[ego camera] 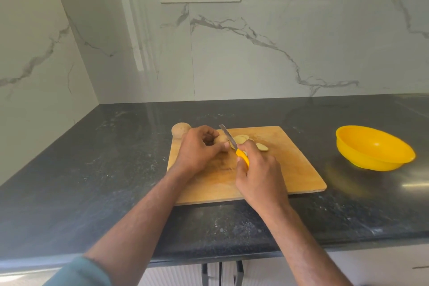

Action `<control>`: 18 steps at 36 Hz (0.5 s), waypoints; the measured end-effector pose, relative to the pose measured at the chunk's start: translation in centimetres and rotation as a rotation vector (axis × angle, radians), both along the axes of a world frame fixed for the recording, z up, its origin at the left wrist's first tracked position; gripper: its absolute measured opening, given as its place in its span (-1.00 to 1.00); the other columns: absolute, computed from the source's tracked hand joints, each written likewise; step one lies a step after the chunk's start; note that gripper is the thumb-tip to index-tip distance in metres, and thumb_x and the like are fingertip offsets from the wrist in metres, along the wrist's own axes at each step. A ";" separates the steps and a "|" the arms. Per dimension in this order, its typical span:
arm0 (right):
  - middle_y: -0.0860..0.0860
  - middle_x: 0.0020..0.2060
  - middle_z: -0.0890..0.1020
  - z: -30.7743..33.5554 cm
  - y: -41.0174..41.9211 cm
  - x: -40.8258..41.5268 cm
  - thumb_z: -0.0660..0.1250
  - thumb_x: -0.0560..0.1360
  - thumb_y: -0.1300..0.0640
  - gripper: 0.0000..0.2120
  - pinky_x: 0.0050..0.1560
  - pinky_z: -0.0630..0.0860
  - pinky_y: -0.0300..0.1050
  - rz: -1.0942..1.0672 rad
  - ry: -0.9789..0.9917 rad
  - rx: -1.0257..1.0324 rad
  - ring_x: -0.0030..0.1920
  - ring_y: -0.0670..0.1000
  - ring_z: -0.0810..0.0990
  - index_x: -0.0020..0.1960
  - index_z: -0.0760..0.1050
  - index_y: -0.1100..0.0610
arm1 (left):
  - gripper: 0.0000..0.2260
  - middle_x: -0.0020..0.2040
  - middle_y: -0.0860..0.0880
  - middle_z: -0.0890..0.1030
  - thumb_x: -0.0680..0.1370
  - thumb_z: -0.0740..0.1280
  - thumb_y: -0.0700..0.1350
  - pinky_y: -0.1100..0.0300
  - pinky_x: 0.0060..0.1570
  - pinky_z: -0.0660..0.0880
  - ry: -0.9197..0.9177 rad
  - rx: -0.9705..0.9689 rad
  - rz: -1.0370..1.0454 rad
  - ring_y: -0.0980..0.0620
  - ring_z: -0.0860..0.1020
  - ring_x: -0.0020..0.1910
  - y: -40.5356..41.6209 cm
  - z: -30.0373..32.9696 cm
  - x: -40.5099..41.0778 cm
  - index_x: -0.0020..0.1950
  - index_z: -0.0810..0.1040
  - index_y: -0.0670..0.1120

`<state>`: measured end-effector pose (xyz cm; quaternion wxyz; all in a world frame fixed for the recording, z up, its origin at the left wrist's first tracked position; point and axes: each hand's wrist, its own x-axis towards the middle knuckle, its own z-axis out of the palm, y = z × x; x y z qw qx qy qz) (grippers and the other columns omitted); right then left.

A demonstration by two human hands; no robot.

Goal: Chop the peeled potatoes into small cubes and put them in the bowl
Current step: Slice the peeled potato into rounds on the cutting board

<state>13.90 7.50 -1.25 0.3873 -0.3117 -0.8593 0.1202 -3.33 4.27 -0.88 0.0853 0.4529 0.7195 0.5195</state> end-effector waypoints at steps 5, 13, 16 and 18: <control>-0.01 -0.28 0.62 0.1 -0.1 0.0 0.38 0.53 0.23 -0.79 -0.41 0.33 -0.31 -0.005 -0.003 -0.009 -0.37 -0.07 0.47 0.15 0.50 0.08 | -0.58 -0.04 0.03 0.71 0.33 0.68 0.00 0.17 0.03 0.65 0.018 -0.015 -0.016 0.11 0.68 -0.05 0.0 -0.3 -0.4 0.12 0.68 -0.06; 0.00 -0.27 0.62 0.1 -0.2 0.0 0.37 0.55 0.22 -0.81 -0.39 0.56 -0.05 -0.014 0.030 -0.007 -0.33 0.02 0.58 0.14 0.50 0.08 | -0.67 -0.01 0.08 0.70 0.43 0.60 -0.04 0.26 0.06 0.60 0.090 -0.010 -0.020 0.15 0.64 -0.02 0.0 -0.2 -0.2 0.16 0.70 -0.04; -0.01 -0.25 0.63 0.1 -0.2 0.0 0.36 0.56 0.22 -0.82 -0.41 0.48 -0.15 -0.007 0.034 -0.008 -0.35 -0.02 0.54 0.14 0.50 0.08 | -0.69 -0.05 0.09 0.69 0.45 0.58 0.00 0.26 0.04 0.60 0.091 -0.017 -0.010 0.15 0.63 -0.03 0.1 -0.2 -0.3 0.15 0.69 -0.06; -0.01 -0.25 0.62 0.2 -0.2 0.0 0.36 0.56 0.22 -0.82 -0.42 0.40 -0.23 -0.011 0.032 -0.010 -0.36 -0.04 0.50 0.14 0.50 0.09 | -0.70 -0.03 0.08 0.69 0.48 0.56 0.00 0.25 0.04 0.60 0.100 -0.023 -0.003 0.15 0.63 -0.02 0.2 -0.1 -0.3 0.16 0.68 -0.06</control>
